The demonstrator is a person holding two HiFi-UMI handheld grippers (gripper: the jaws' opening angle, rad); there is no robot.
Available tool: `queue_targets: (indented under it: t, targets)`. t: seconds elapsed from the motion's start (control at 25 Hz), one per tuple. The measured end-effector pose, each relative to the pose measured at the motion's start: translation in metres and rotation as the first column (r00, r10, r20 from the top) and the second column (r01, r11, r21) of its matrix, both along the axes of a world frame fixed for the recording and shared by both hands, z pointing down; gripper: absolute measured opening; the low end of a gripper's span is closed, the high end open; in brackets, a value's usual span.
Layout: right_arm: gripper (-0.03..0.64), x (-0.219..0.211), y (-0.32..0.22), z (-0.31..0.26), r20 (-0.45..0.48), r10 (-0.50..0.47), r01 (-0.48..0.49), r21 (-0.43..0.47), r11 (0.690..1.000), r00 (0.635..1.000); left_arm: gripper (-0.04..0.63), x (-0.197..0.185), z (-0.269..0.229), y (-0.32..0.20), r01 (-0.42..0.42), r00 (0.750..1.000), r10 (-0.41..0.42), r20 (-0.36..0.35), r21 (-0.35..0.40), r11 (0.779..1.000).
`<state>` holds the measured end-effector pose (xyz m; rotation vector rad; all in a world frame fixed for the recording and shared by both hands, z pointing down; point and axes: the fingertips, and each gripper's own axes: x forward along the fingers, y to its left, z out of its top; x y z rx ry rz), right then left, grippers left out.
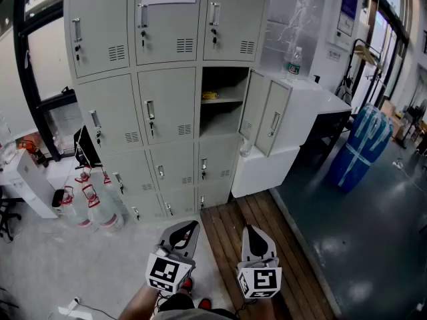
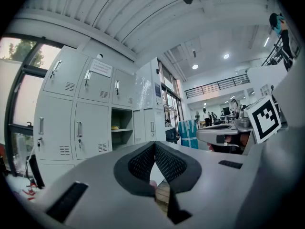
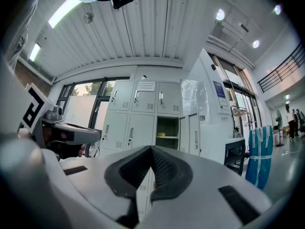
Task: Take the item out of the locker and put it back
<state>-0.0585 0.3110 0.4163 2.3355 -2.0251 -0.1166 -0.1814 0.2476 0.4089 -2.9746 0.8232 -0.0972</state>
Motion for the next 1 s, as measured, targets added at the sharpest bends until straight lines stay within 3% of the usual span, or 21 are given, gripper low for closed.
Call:
queue_targets:
  t: [0.56,1.0]
  targets:
    - [0.017,0.017,-0.001,0.008,0.021,-0.001,0.000,0.002,1.000,1.000,0.023,0.016,0.013,-0.003,-0.004,1.000,0.005,0.025,-0.022,1.000]
    - [0.017,0.060,-0.075,0.022,0.021,-0.009,0.009,-0.002,1.000,1.000,0.023,0.065,0.020,-0.076,-0.004,1.000,0.004,0.023,-0.006,1.000]
